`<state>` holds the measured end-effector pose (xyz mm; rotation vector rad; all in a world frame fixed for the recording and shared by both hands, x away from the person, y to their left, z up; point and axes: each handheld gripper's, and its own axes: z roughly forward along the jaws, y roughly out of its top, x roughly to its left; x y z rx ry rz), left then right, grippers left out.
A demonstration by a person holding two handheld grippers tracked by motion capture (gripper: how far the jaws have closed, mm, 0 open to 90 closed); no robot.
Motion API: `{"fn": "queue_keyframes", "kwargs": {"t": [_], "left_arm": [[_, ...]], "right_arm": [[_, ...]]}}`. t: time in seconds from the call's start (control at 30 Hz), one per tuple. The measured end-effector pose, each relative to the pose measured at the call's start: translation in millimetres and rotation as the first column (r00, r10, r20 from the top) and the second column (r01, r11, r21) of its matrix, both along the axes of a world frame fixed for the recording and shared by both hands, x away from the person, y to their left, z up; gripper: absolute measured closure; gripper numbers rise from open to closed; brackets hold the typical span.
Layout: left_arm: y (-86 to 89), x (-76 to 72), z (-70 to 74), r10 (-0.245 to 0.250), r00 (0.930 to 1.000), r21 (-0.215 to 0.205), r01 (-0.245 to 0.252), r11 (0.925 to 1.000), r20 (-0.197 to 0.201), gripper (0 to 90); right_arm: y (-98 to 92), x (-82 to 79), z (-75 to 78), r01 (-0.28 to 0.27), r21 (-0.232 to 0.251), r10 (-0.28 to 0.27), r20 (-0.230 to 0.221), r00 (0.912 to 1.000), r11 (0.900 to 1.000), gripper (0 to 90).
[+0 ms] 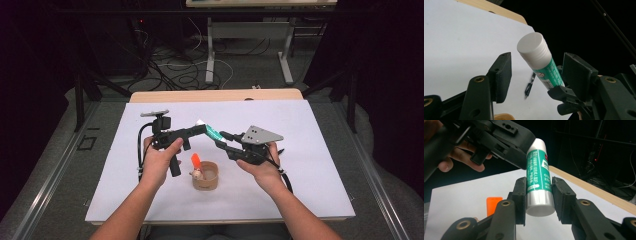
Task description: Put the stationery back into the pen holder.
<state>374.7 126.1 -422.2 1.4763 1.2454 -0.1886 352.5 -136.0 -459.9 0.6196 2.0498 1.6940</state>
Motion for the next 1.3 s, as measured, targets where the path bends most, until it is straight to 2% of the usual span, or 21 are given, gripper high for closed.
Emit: {"fn": "queue_keyframes", "kwargs": {"t": [0.07, 0.23, 0.37, 0.5, 0.53, 0.67, 0.83, 1.13, 1.2, 1.3], "left_arm": [[-2.4, 0.7, -1.1, -0.003, 1.0000, -0.014, 0.003, 0.9999, -0.006, 41.4], [-5.0, 3.3, -4.3, -0.030, 0.9993, -0.016, 0.029, 0.9994, -0.022, 43.7], [-8.0, 3.6, -5.3, -0.027, 0.9991, -0.051, 0.025, 0.9984, -0.033, 46.0], [-6.4, 4.3, -6.7, -0.023, 0.9992, -0.045, 0.022, 0.9987, -0.032, 51.0], [-6.1, 4.3, -7.5, -0.020, 0.9992, -0.055, 0.018, 0.9984, -0.036, 52.8], [-4.2, 5.1, -10.7, -0.025, 0.9992, -0.060, 0.023, 0.9979, -0.032, 53.8], [-2.8, 5.3, -13.2, -0.020, 0.9985, -0.090, 0.016, 0.9958, -0.051, 54.8], [0.5, 5.8, -15.0, -0.031, 0.9984, -0.102, 0.026, 0.9944, -0.048, 57.7], [-0.2, 5.6, -15.2, -0.026, 0.9977, -0.119, 0.018, 0.9928, -0.064, 58.5], [0.3, 6.1, -16.3, -0.023, 0.9979, -0.131, 0.015, 0.9913, -0.061, 59.6]], "right_arm": [[0.7, -0.5, 0.3, -0.001, 0.006, 0.001, -0.001, 1.0000, 1.000, 66.3], [2.4, -1.6, 0.2, -0.009, 0.005, 0.009, 0.000, 1.0000, 1.000, 66.2], [4.0, -2.3, -1.2, -0.015, 0.008, 0.015, -0.001, 0.9999, 1.000, 66.2], [4.1, -2.6, -1.5, -0.017, 0.009, 0.017, -0.002, 0.9999, 1.000, 66.2], [3.8, -2.6, -1.5, -0.019, 0.007, 0.019, -0.002, 0.9998, 1.000, 66.2], [4.9, -2.9, -2.4, -0.014, 0.010, 0.014, -0.004, 0.9999, 1.000, 66.2], [5.3, -2.4, -3.2, -0.019, -0.003, 0.019, -0.001, 0.9998, 1.000, 66.2], [6.4, -2.2, -3.7, -0.023, -0.012, 0.023, -0.003, 0.9997, 1.000, 66.2], [6.4, -2.4, -3.8, -0.023, -0.017, 0.023, -0.008, 0.9997, 1.000, 66.2], [6.7, -2.6, -4.1, -0.022, -0.022, 0.021, -0.010, 0.9997, 1.000, 66.2]]}}
